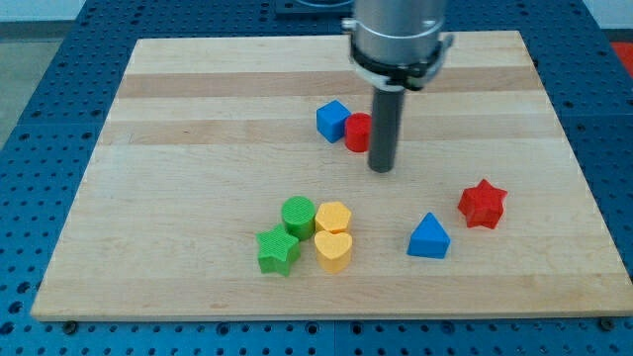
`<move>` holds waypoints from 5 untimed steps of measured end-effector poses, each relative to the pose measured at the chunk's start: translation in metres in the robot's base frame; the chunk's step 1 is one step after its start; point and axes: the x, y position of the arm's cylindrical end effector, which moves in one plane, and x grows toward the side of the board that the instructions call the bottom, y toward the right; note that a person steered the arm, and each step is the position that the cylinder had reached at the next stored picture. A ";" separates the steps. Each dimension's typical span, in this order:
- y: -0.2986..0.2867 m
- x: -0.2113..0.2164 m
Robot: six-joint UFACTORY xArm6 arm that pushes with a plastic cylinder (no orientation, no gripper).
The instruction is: Slide the red star into the red circle
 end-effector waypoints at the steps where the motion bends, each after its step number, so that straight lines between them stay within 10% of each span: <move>1: 0.038 0.000; 5: 0.150 0.076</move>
